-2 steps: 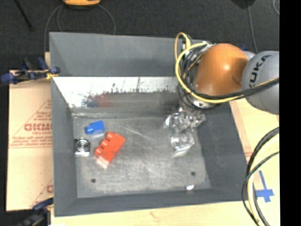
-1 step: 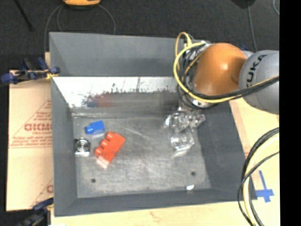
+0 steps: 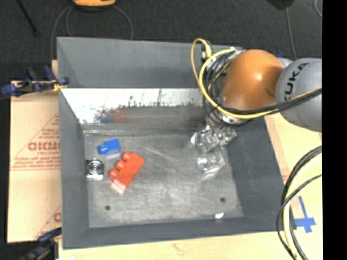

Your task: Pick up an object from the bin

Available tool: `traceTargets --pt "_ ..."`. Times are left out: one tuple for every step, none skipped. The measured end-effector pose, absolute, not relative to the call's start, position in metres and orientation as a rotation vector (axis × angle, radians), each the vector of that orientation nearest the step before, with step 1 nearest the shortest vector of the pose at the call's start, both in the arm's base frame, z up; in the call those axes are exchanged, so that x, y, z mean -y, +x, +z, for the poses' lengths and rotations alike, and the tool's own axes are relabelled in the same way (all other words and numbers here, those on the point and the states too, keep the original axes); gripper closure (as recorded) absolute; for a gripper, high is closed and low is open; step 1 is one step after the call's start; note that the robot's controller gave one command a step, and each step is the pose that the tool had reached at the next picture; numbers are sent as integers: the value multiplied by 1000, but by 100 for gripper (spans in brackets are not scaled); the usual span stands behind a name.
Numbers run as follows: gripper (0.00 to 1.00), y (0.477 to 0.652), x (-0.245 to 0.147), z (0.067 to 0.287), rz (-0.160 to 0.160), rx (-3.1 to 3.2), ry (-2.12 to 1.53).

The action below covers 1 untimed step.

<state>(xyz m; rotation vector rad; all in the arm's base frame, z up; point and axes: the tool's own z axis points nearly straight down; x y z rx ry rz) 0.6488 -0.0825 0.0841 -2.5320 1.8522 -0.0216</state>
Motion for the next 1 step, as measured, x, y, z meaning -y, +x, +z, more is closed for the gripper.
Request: traceTargets --pt "100 649 85 84 -22 -1941 -2460"
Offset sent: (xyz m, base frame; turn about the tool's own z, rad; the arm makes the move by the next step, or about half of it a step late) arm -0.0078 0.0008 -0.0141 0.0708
